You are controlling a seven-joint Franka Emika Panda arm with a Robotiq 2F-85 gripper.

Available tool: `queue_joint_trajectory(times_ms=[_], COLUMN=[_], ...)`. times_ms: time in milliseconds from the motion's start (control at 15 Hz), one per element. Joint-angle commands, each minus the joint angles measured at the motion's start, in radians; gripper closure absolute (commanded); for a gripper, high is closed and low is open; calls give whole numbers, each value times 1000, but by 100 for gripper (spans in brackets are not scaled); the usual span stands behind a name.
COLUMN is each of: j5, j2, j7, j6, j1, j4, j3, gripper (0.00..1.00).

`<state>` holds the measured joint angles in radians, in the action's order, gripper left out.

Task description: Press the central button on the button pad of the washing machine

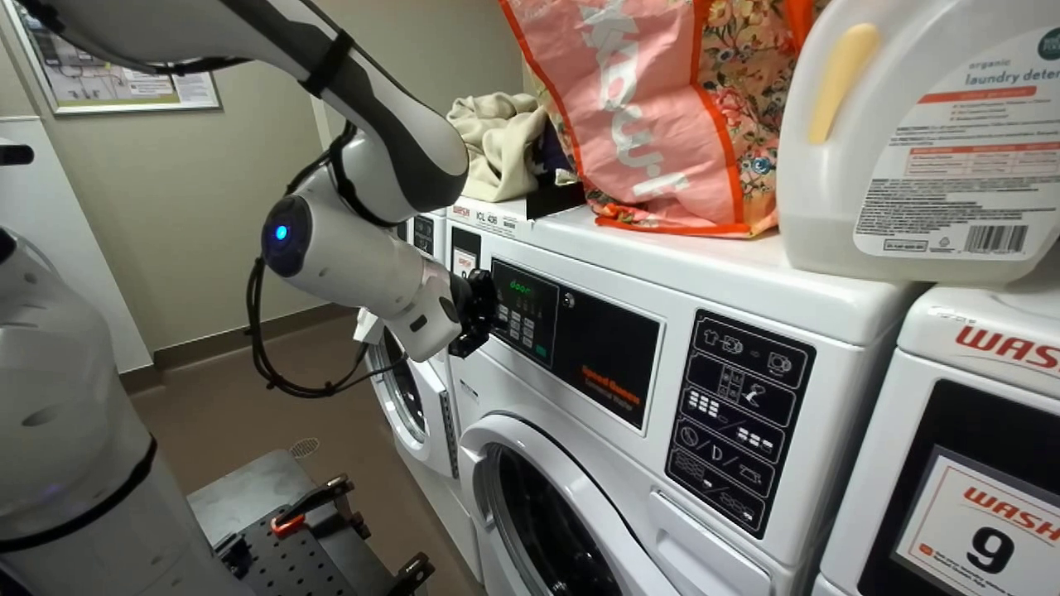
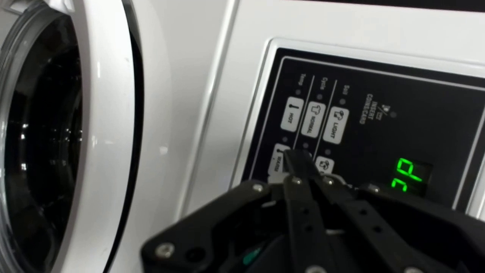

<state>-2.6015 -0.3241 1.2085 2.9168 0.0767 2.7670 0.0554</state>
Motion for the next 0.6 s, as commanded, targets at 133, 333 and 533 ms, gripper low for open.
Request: queue_joint_trajectory(times_ms=[133,333,533], j5=[0,0,0], j2=[71,130,148], j7=[-29,-20,-24], j6=[-22,-4,11], j1=[110,184,258], j4=[-71,-126,-135], j3=[91,165,254], gripper=[100,100,100])
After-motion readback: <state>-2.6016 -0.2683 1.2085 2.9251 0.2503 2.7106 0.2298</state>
